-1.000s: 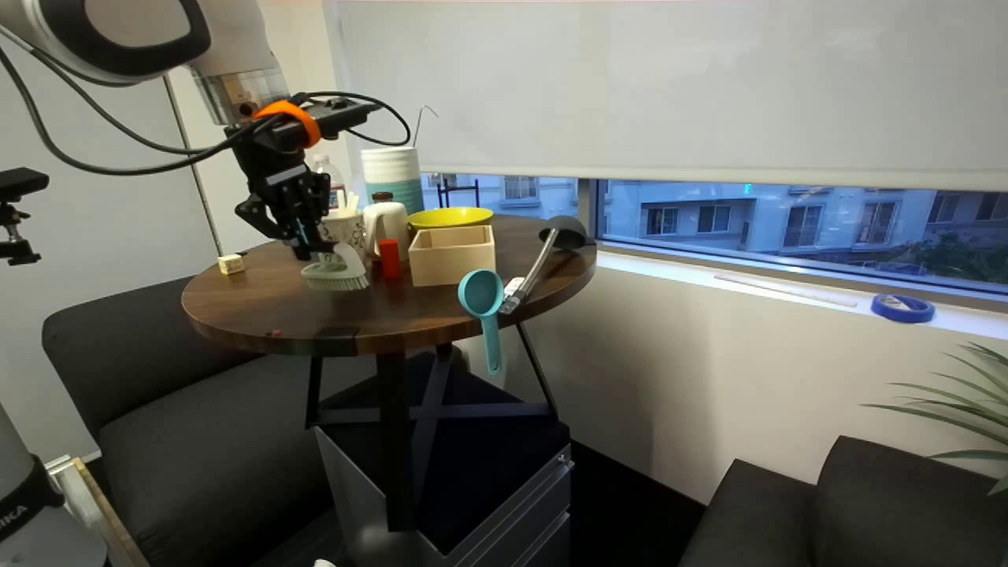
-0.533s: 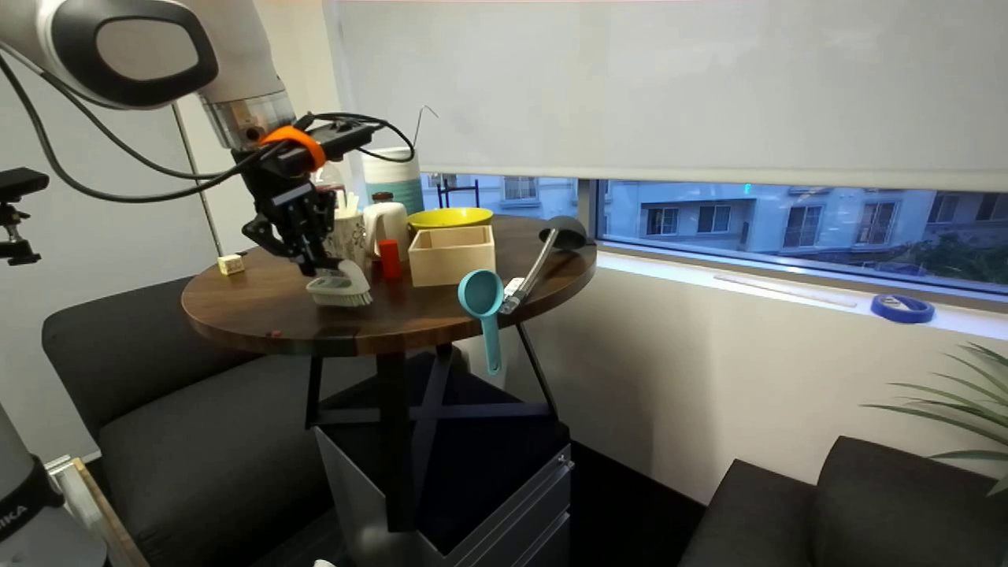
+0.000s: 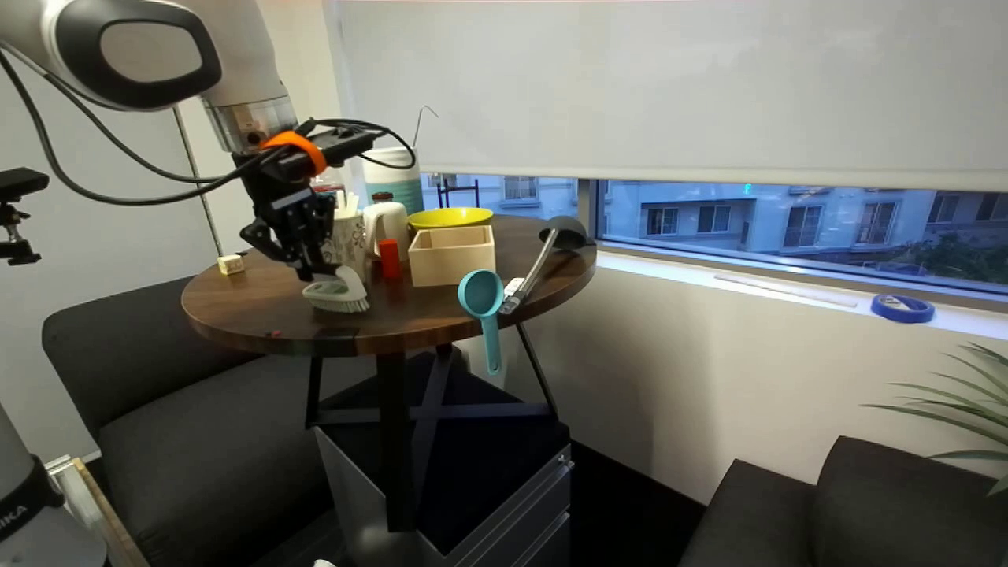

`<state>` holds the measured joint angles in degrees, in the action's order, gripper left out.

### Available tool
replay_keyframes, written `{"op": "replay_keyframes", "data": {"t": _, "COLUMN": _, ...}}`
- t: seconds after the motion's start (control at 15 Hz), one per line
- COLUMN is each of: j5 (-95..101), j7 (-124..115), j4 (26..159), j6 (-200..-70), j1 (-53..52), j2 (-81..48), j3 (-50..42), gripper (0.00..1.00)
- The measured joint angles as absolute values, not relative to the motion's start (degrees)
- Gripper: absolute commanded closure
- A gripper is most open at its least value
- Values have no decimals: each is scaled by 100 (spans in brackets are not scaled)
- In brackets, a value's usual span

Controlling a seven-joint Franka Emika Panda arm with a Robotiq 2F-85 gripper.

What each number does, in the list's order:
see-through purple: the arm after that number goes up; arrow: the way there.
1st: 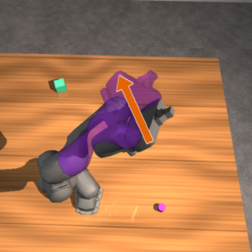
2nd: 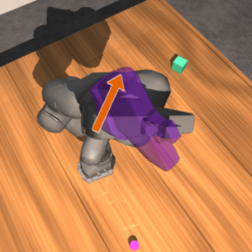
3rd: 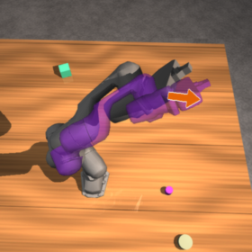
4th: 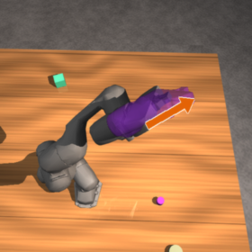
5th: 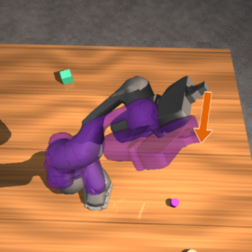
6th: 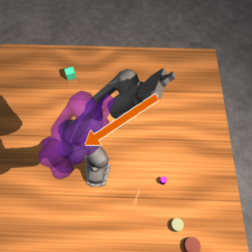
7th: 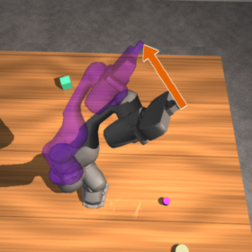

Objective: Pick up the brush and sweep the small blue and orange things off of the table

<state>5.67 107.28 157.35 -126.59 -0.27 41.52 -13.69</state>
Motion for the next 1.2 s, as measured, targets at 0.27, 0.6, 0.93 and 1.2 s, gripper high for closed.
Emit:
{"op": "replay_keyframes", "data": {"t": 0.27, "j5": 541, "j7": 10737, "j4": 15710, "j6": -12522, "j1": -28, "j2": 4155, "j3": -1429, "gripper": 94}}
{"op": "replay_keyframes", "data": {"t": 0.6, "j5": 394, "j7": 10814, "j4": 15700, "j6": -12167, "j1": -42, "j2": 4244, "j3": -1478, "gripper": 94}}
{"op": "replay_keyframes", "data": {"t": 0.93, "j5": 360, "j7": 10836, "j4": 15697, "j6": -11597, "j1": -47, "j2": 4418, "j3": -1480, "gripper": 94}}
{"op": "replay_keyframes", "data": {"t": 1.2, "j5": 360, "j7": 10852, "j4": 15698, "j6": -11112, "j1": -47, "j2": 4556, "j3": -1480, "gripper": 94}}
